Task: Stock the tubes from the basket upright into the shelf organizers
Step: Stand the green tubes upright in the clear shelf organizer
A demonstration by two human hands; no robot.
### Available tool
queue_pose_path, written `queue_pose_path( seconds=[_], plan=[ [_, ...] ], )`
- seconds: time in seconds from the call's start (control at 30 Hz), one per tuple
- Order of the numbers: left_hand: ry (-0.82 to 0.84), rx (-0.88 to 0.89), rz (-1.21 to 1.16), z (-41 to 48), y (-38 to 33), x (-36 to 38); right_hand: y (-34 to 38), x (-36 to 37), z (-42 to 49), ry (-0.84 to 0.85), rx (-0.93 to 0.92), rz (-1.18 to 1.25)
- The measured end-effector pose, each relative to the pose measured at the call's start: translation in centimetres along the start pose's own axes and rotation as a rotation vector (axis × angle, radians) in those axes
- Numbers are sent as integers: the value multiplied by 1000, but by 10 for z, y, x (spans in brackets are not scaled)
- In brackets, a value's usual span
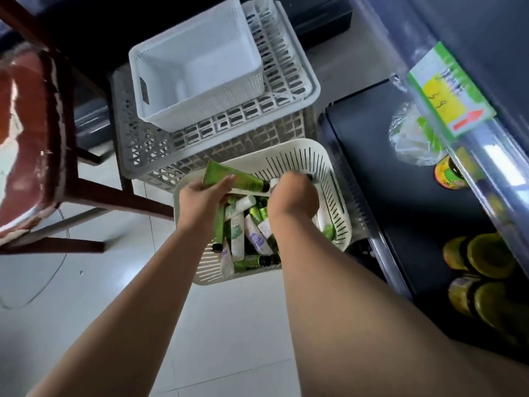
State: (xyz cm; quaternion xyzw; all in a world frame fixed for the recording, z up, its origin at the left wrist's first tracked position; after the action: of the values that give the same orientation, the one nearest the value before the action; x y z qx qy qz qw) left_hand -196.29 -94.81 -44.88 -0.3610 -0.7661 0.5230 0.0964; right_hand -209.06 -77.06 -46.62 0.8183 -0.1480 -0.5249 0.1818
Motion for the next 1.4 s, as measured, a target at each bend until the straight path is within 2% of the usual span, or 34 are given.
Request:
queue_pose_path(
  seconds=[0.17, 0.33, 0.53, 0.7, 0.77, 0.9, 1.07, 1.27, 1.4],
  plan=[
    [57, 92, -182, -23, -56, -3, 18, -72, -14, -88, -77, 254],
    [212, 279, -167, -55, -136, 21, 28, -147, -45, -112, -179, 418],
    [411, 485, -196, -118, -242, 57, 18, -246, -110, -373, -282, 626],
    [554, 686, -201, -191, -305, 88, -31, -318, -161, -491, -208, 1164],
    [670, 754, -179, -229, -323, 111, -54, -352, -192, -552, -233, 1263],
    [876, 853, -123, -315, -344, 156, -108, -417, -256, -700, -252, 1166],
    [1083, 887, -111, -422, -346, 209, -173, -485, -338, -851, -261, 1045],
    [1348, 944, -48, -551, -320, 257, -250, -522, -438, -1054, -212, 946],
    [1473, 998, -5, -632, -291, 279, -296, -533, -504, -1165, -220, 974]
  ],
)
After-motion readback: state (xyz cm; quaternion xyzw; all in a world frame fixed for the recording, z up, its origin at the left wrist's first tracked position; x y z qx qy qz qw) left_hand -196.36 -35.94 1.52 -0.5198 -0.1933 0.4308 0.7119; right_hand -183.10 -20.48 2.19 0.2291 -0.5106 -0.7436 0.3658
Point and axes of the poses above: each hand's wrist, its own z-axis towards the middle knuckle, its own x-axis out of the palm, y = z × x, the point moved 9 cm from there along z, towards the middle knuckle, and after that the axes turned 1 degree about z, right-handed, at the moved point
